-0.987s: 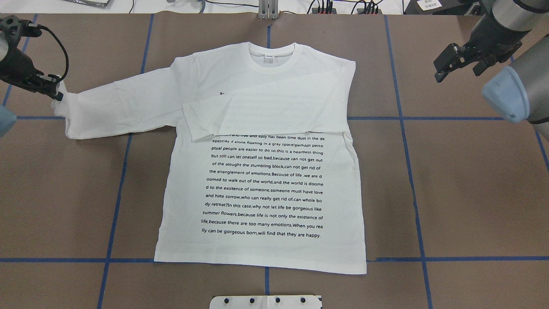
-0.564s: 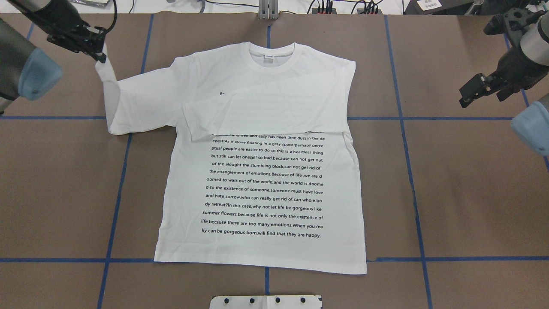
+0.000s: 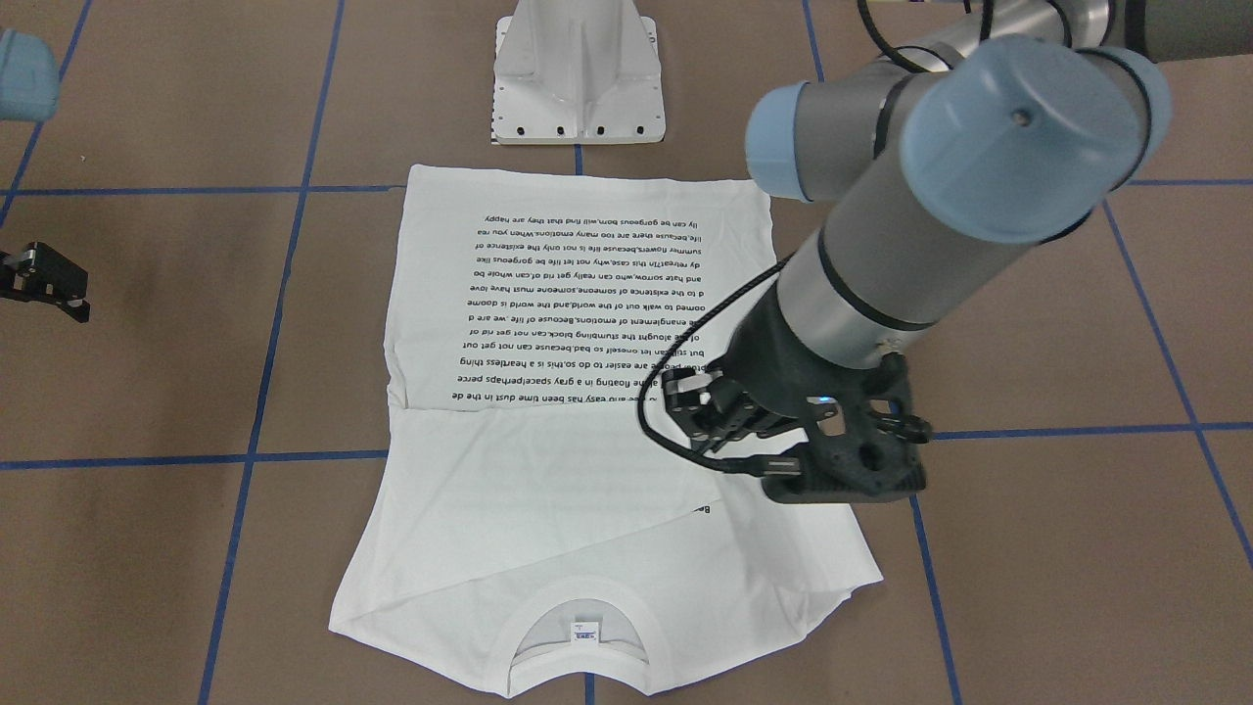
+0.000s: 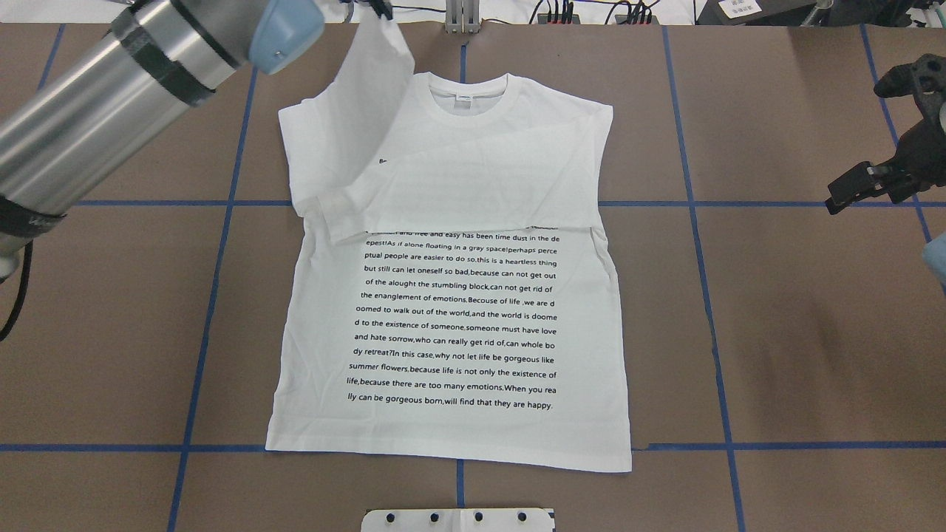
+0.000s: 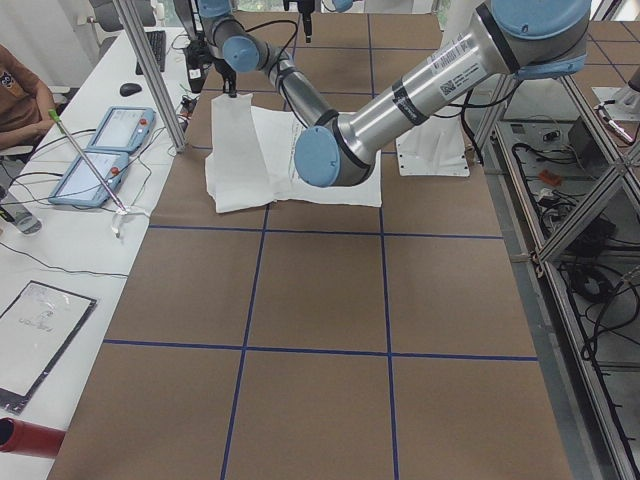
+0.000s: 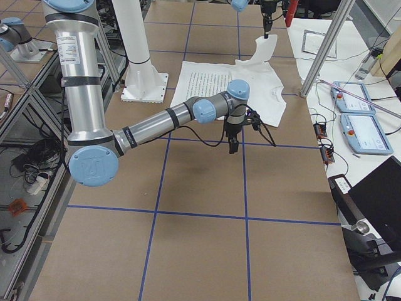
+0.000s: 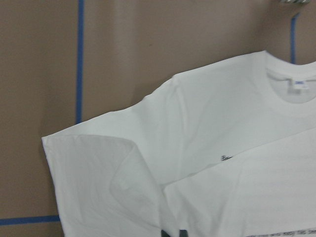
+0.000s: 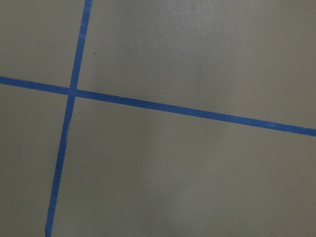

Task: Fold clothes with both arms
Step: 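Fold the held sleeve across the shirt toward the collar with the left gripper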

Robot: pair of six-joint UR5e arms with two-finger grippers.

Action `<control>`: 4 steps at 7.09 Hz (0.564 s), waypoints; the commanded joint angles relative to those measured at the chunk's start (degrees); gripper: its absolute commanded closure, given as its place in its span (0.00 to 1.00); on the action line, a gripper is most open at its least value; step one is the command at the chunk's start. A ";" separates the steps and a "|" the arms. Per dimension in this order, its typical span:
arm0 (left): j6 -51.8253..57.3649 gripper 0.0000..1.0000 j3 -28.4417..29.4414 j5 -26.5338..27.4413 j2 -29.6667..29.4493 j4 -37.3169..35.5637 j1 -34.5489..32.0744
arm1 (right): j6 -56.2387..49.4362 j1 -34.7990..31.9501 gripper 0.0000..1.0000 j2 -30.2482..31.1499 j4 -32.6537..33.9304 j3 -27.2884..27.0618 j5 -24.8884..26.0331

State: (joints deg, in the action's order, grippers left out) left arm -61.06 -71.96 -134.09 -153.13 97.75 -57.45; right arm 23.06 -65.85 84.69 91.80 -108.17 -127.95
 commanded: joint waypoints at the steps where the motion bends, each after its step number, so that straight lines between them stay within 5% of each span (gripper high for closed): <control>1: -6.87 1.00 4.27 -0.56 -3.32 8.56 4.87 | 0.06 -0.06 0.00 0.04 -0.13 0.15 0.07; 4: -6.71 1.00 4.64 1.97 0.10 15.34 8.91 | 0.15 0.11 0.00 -2.06 -0.22 3.04 0.07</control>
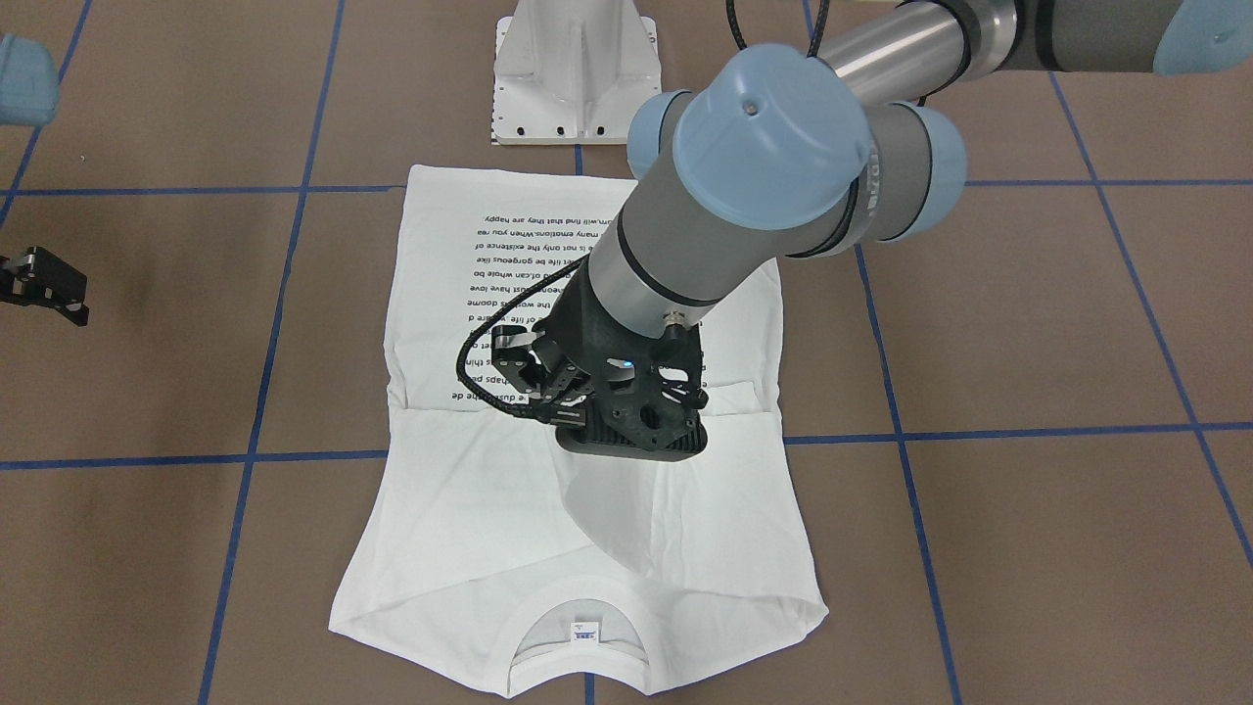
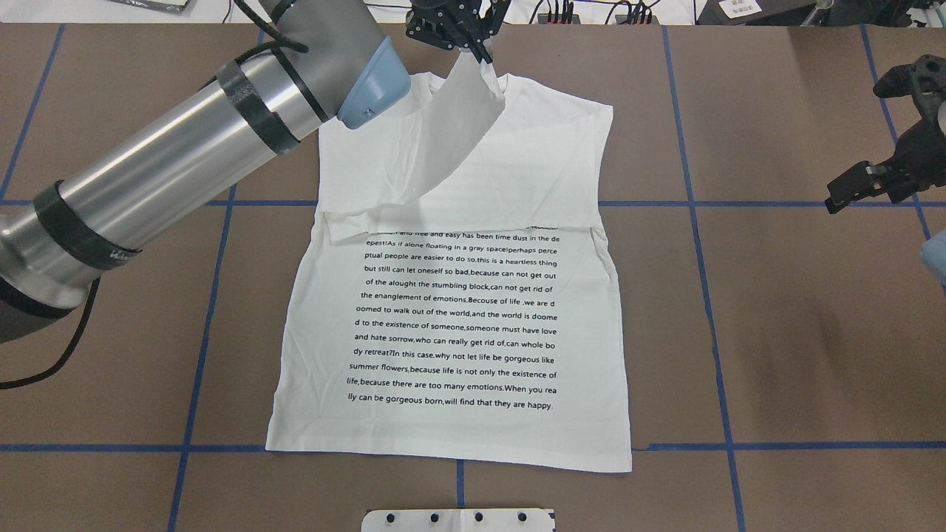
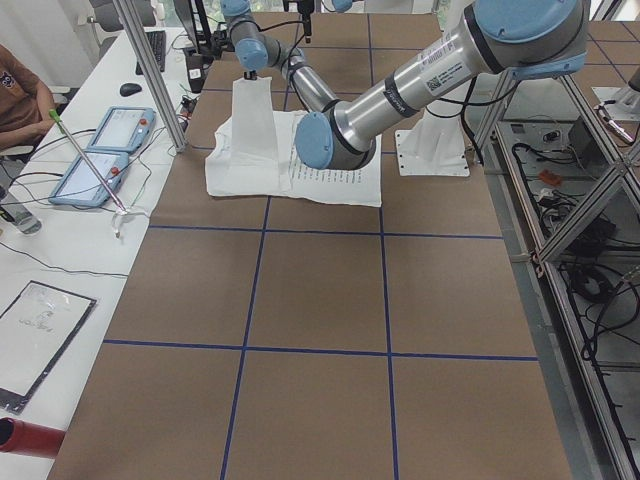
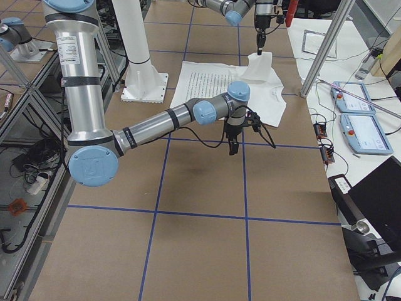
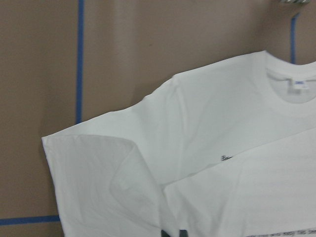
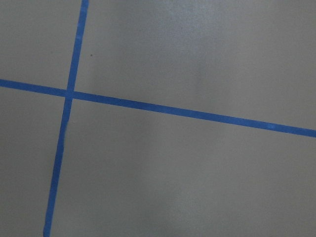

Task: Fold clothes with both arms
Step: 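Fold the held sleeve across the shirt toward the collar with the left gripper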

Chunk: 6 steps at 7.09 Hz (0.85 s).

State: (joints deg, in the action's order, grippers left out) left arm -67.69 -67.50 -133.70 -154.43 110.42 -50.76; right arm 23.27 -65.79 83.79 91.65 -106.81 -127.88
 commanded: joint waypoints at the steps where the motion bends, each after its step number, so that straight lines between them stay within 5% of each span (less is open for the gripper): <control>1: -0.68 1.00 0.09 2.73 1.15 2.79 4.16 | -0.06 0.05 0.00 -1.52 -0.76 2.47 0.00; 6: -6.84 1.00 0.26 3.09 0.09 8.67 9.28 | 0.20 0.05 0.00 -1.79 -1.21 2.92 -0.17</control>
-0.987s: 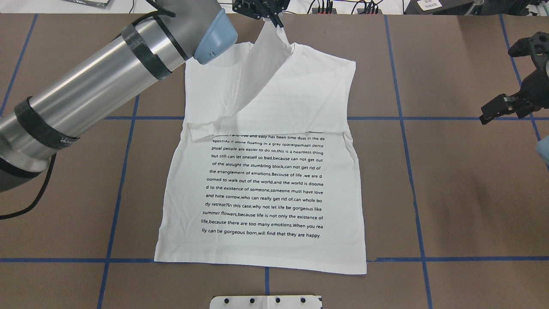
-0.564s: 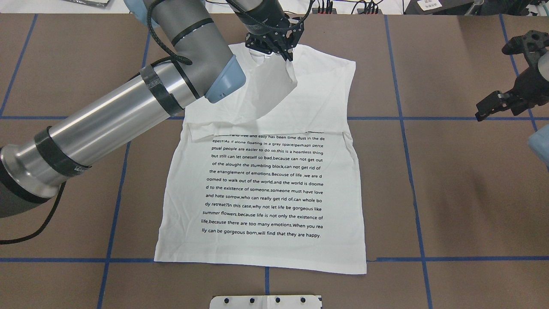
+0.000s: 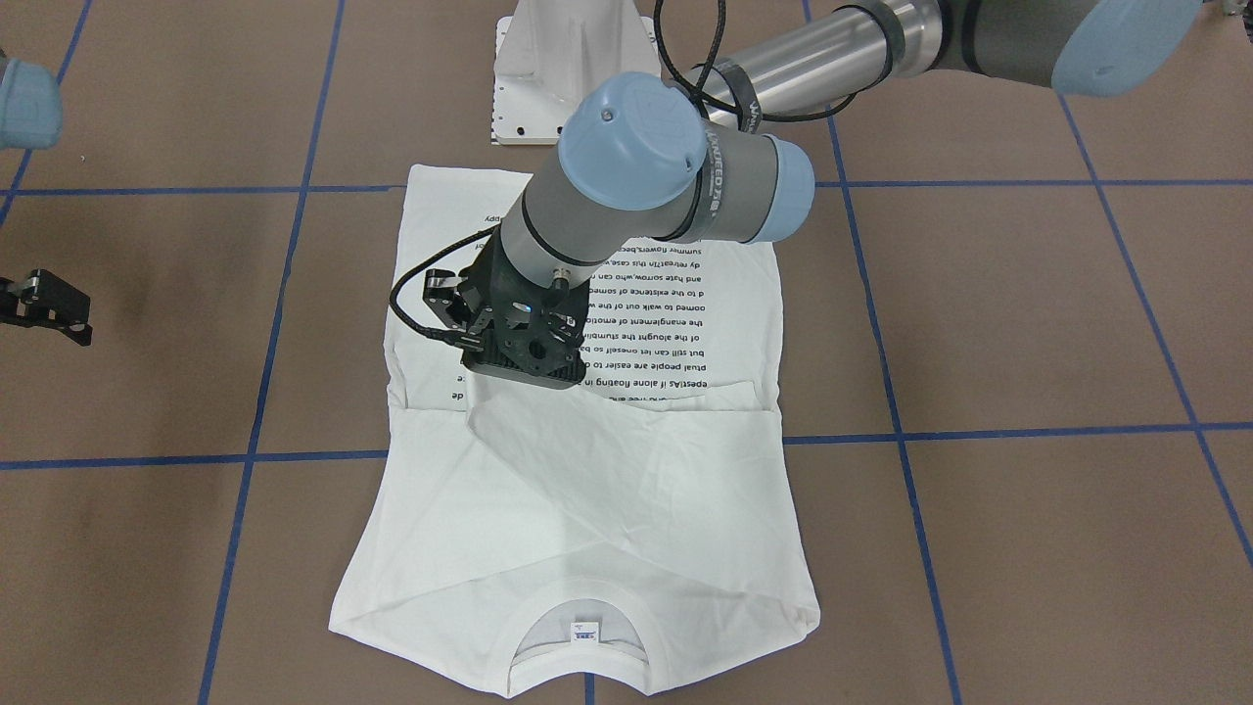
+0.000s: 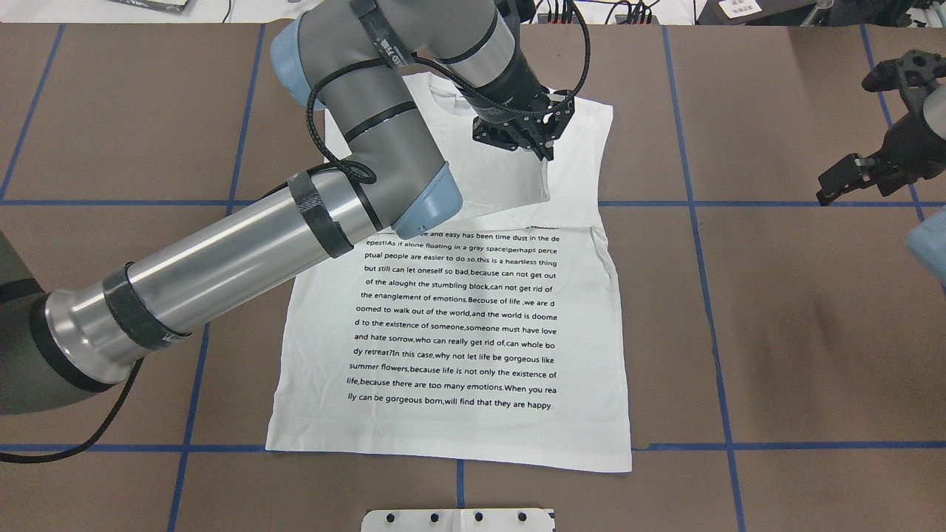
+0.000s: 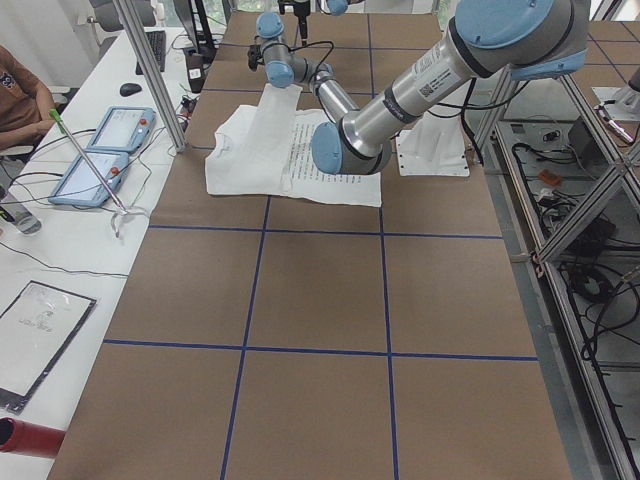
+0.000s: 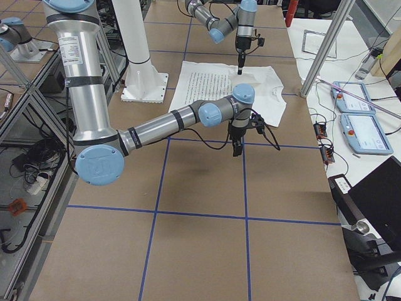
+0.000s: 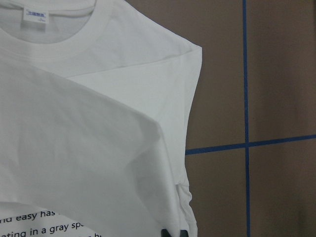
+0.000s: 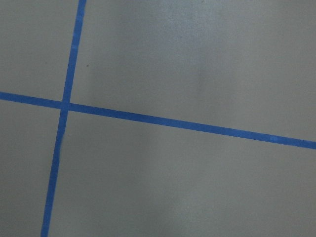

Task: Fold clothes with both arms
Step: 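Release the sleeve and lift the left gripper off the shirt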

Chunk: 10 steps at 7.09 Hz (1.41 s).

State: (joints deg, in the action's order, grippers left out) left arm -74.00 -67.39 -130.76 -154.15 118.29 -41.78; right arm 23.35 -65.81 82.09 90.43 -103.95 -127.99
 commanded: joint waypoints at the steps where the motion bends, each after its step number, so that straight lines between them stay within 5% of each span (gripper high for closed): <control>1: -0.97 1.00 0.24 2.50 -0.02 3.24 0.55 | 0.21 -0.01 0.00 -0.26 -0.07 -0.11 -0.15; 5: -1.85 1.00 3.76 6.82 1.39 10.91 1.95 | 0.38 0.07 0.00 -2.63 0.01 1.74 -0.86; 6: -2.03 0.85 3.76 7.09 1.13 11.52 2.92 | 0.38 0.07 0.00 -2.81 0.01 1.74 -0.86; 7: -3.07 0.01 3.67 7.27 0.69 14.57 4.41 | 0.38 0.07 0.00 -3.77 0.01 2.09 -0.86; 10: -7.57 0.00 3.14 9.20 1.74 16.89 4.60 | 0.47 0.07 0.00 -5.18 0.10 2.18 -1.03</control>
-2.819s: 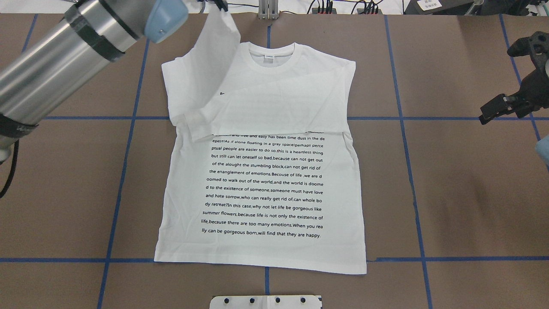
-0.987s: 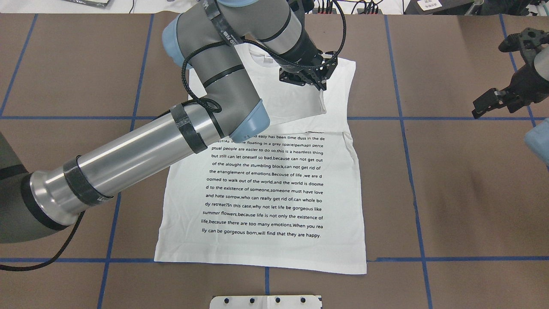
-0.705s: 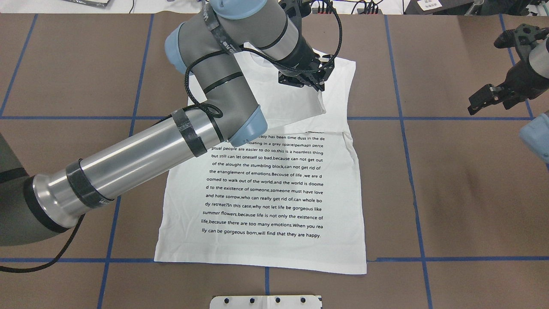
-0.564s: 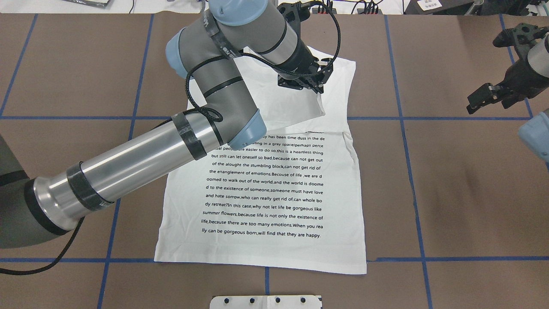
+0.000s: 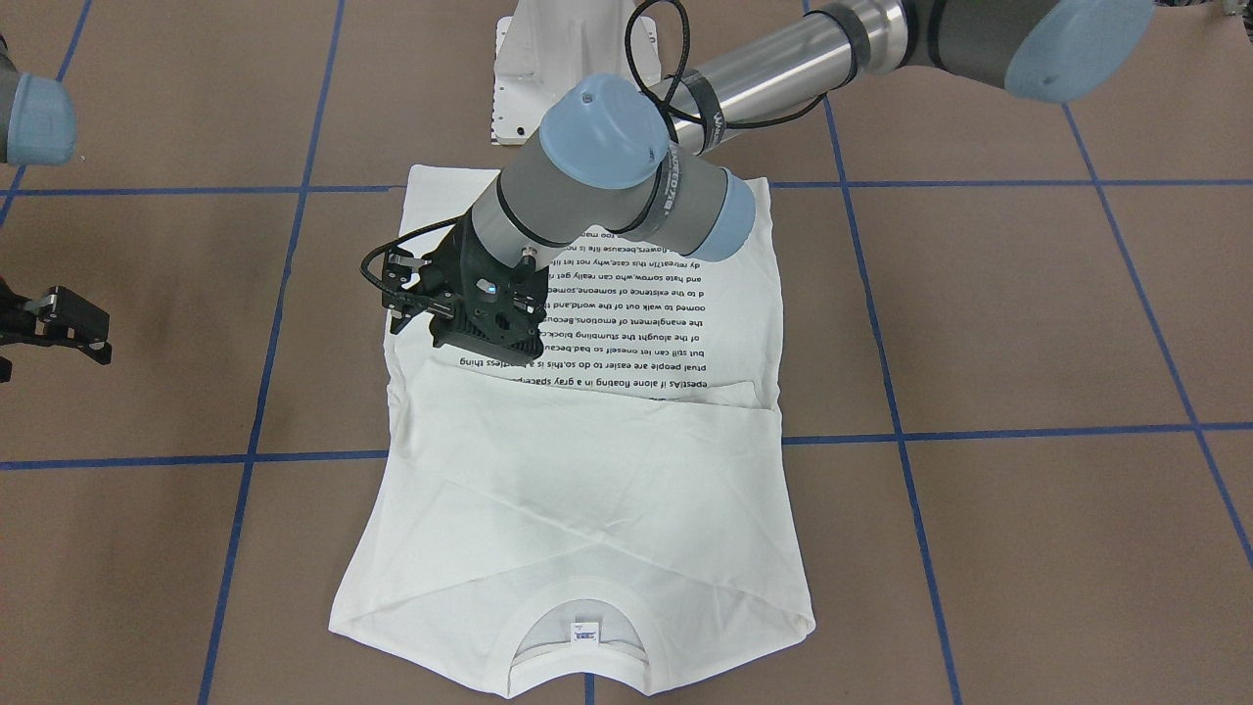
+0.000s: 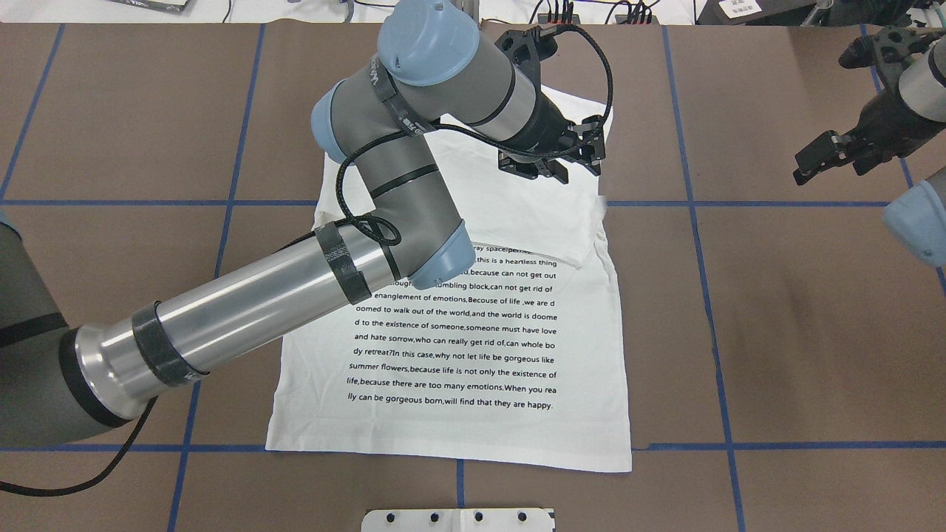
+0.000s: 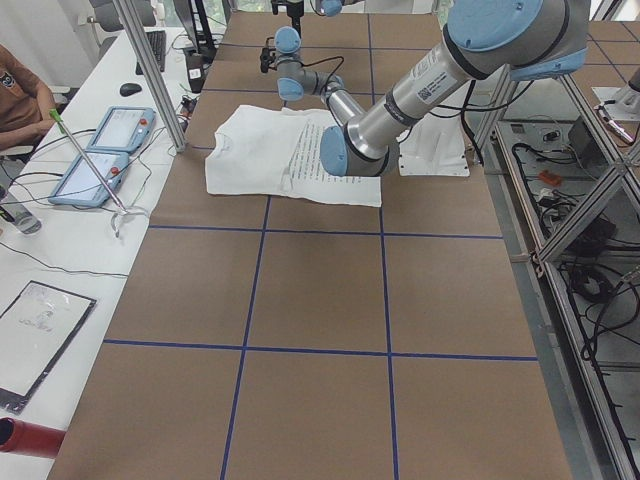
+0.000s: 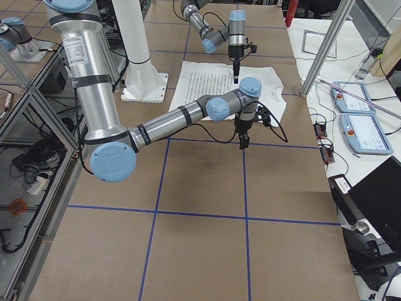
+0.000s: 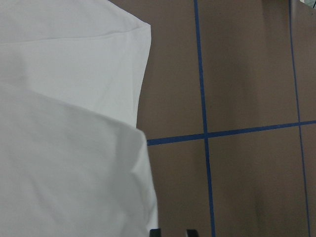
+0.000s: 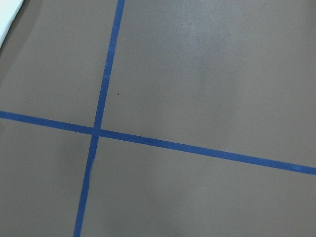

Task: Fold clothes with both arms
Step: 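Release the sleeve and lift the left gripper off the shirt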

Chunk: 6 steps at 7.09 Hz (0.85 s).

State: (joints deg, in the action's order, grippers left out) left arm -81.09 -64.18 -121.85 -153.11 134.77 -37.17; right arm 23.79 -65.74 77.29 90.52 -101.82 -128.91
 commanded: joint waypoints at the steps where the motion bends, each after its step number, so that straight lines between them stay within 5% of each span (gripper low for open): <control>1: -0.22 0.01 -0.06 0.38 1.23 -0.02 -0.27 | 0.03 -0.09 0.00 -0.47 0.01 -0.13 -1.68; 4: 0.05 0.01 -1.20 0.12 4.91 -2.04 -2.81 | 8.08 1.22 0.00 -0.21 -0.25 -3.46 -3.19; 6: 4.76 0.01 -7.49 -0.32 12.35 -4.31 -4.75 | 14.76 5.78 0.00 0.58 -0.25 -8.55 -0.66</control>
State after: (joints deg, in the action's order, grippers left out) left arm -79.35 -67.40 -122.00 -145.53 132.30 -40.99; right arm 34.17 -62.84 77.52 90.28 -107.19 -131.28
